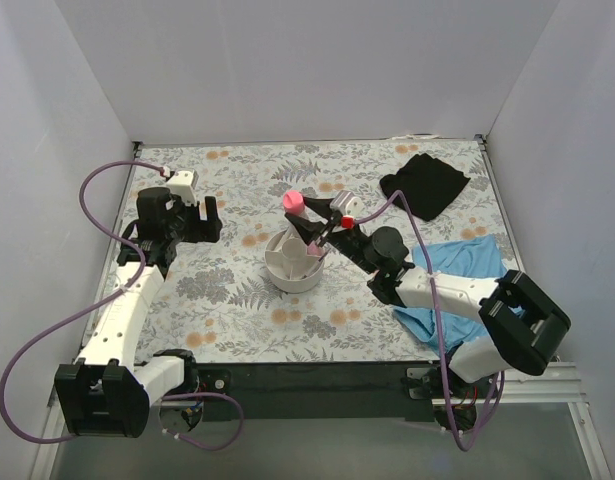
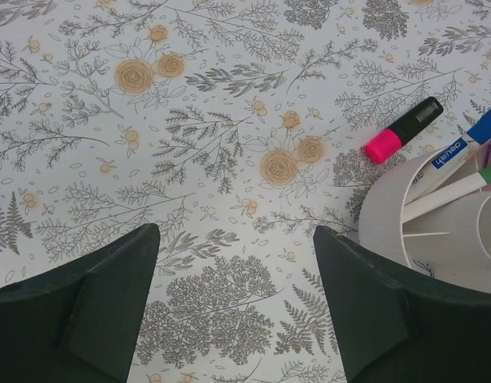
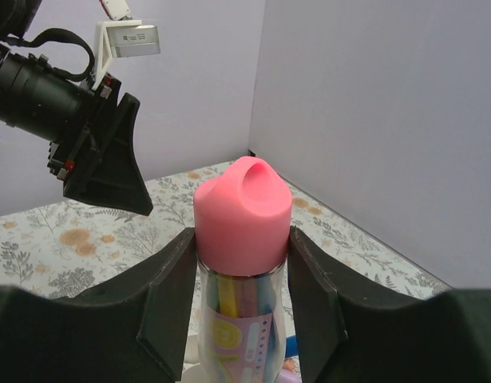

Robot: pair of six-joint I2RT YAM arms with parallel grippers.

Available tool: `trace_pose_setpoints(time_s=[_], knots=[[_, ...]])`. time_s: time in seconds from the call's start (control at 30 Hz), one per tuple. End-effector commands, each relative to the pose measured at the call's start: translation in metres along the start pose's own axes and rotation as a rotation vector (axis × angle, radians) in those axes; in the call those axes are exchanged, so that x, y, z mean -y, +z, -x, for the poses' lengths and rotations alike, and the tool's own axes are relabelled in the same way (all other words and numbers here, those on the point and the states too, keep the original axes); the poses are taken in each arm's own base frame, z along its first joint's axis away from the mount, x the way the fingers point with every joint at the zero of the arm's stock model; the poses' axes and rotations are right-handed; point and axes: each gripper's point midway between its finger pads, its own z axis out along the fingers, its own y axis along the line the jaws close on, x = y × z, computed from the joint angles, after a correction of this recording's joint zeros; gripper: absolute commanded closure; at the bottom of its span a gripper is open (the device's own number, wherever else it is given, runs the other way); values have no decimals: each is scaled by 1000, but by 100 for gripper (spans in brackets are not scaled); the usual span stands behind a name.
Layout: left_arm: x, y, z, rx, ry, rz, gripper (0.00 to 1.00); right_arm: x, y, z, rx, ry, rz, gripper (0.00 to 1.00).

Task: Sort the stationery into containers
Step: Place the stationery in the storage box.

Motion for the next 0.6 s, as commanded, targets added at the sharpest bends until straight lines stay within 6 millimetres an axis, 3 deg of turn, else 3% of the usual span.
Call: trace_pose_setpoints(time_s=[0.0, 0.57], knots=[[-2, -8, 1, 21, 29, 11, 22, -1, 5, 26, 128, 16, -1, 99], [7, -3, -12, -1, 31, -43, 22, -15, 6, -10, 66, 51, 32, 99]])
